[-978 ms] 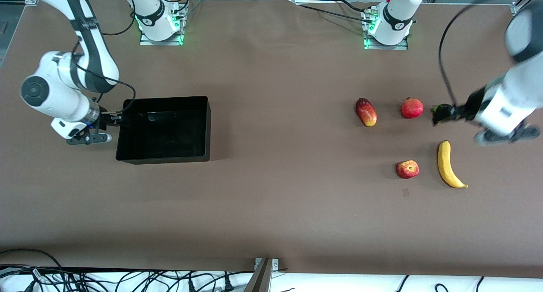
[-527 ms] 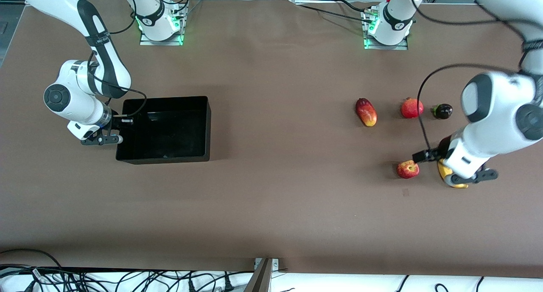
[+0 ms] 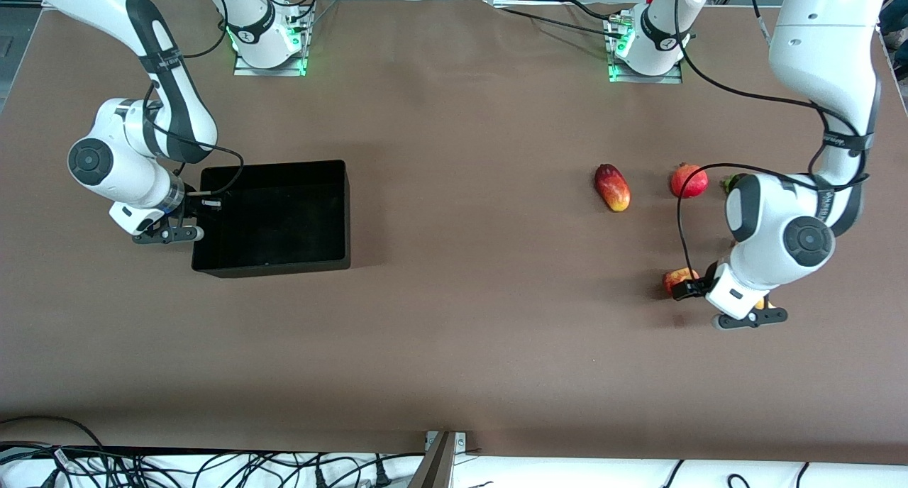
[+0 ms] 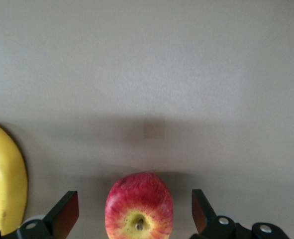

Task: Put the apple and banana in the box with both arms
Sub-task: 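Grasp the red apple with the left gripper while the right gripper grips the box, then slide the black box toward the fruit with the right gripper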

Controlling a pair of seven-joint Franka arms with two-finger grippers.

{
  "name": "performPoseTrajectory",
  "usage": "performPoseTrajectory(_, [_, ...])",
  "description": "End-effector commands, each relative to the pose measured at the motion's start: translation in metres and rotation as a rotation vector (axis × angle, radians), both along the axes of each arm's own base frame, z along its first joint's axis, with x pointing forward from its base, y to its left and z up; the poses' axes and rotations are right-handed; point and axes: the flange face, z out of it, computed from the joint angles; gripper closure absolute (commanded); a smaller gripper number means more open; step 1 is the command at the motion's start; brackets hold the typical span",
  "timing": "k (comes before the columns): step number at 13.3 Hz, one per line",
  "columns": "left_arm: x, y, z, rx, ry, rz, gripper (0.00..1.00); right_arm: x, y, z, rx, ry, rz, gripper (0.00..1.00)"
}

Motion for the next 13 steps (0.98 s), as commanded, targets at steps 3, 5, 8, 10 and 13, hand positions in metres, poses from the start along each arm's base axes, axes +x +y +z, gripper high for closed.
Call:
performPoseTrajectory(3, [-0.023,-0.002,-0.017,0.009,0.002,-0.019,0.00,0.044,0.128,0.080,0.057,0.009,0.082,1.00])
performPoseTrajectory(5, [-0.029,-0.003,-0.028,0.005,-0.045,-0.019,0.00,0.052,0.190,0.091,0.094,0.015,0.086,1.00])
performPoseTrajectory(8, [-0.030,-0.003,-0.037,0.004,-0.050,-0.018,0.00,0.049,0.278,0.085,0.085,0.026,0.065,1.00])
performPoseTrajectory(10, [-0.030,-0.003,-0.043,0.003,-0.057,-0.019,0.00,0.042,0.328,0.069,0.085,0.034,0.035,1.00])
performPoseTrajectory(13, [-0.029,-0.003,-0.057,0.000,-0.076,-0.013,0.00,0.029,0.406,0.050,0.134,0.063,-0.074,1.00])
